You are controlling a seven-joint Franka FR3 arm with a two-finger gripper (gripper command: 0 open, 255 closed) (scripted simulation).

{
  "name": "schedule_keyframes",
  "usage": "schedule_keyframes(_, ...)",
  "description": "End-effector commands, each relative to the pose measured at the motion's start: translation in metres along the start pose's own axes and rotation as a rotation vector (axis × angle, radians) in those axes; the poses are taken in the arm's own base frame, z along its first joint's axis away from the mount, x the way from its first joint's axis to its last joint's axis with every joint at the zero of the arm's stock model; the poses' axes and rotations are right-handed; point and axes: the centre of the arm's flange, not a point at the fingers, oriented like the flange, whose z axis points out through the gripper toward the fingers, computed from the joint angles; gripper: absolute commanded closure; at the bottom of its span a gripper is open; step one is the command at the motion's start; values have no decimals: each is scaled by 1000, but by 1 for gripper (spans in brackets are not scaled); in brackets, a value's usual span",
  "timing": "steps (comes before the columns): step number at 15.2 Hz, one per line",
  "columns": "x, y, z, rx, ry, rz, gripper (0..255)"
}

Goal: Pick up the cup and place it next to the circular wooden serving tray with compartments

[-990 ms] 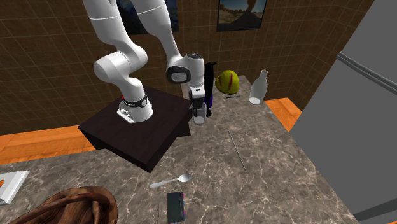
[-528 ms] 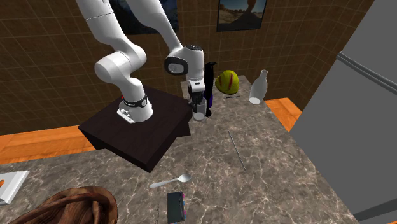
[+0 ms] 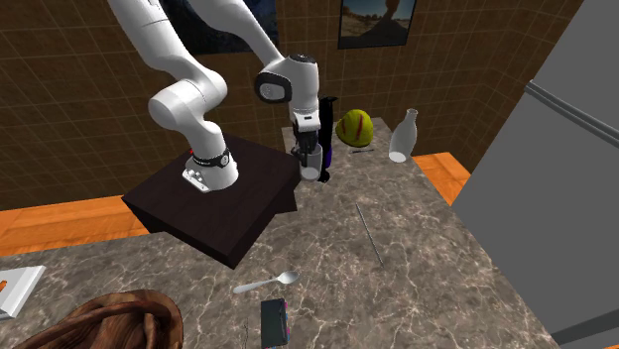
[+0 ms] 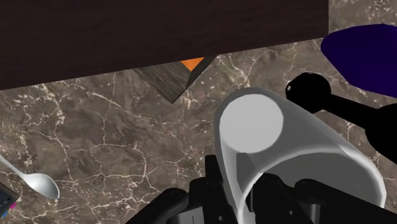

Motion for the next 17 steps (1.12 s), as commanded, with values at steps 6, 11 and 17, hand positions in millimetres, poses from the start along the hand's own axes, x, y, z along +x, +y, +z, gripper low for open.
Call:
schedule_keyframes(6, 1, 1, -38, 1, -1, 0, 255)
schedule_keyframes(11, 3, 2, -64, 1, -1, 0, 255)
schedule_keyframes(17, 4, 4, -96, 1, -1, 0, 255)
